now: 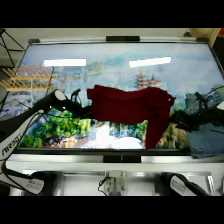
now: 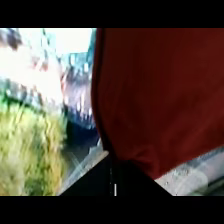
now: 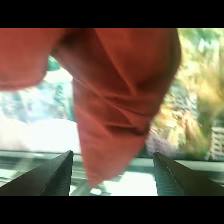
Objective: Fold the shirts.
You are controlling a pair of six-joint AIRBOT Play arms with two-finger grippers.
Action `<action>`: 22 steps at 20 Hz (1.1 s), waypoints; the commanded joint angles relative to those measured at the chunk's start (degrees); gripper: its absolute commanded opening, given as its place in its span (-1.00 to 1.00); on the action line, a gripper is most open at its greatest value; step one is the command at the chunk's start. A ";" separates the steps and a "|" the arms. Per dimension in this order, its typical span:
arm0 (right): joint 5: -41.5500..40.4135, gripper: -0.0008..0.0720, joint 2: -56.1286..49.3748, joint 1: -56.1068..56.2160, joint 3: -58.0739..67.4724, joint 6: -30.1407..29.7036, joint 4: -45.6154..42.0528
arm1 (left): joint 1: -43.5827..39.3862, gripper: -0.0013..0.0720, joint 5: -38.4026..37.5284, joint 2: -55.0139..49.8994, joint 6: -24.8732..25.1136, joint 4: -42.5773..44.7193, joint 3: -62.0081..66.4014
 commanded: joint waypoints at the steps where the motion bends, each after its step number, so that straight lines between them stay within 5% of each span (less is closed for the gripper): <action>1: -5.09 0.72 0.02 3.76 -5.53 -0.48 -3.63 | -0.20 -0.87 2.51 0.66 -0.66 -1.18 1.16; 5: -18.47 0.71 -0.07 9.33 -11.10 1.99 -2.99 | -0.15 -0.87 1.11 3.06 0.04 -0.92 2.82; 9: -22.47 0.71 -5.05 11.98 -11.28 4.74 -2.69 | -0.02 -0.87 1.38 5.35 0.94 -0.92 3.02; 10: -23.43 0.57 -6.45 11.93 -11.26 5.25 -1.60 | -0.02 -0.87 1.36 5.90 1.77 -0.92 3.04; 12: -24.61 -0.76 -7.10 11.93 -10.54 6.34 -0.66 | 0.33 -0.87 1.11 6.93 2.64 -0.90 3.93; 18: -15.34 -0.78 5.99 11.93 12.20 -4.35 -9.14 | 3.28 -0.88 -4.22 17.09 6.23 8.81 25.59; 22: -21.55 -0.78 20.72 11.93 36.50 -5.81 -13.18 | 5.31 -0.88 -5.84 28.52 2.99 17.92 51.60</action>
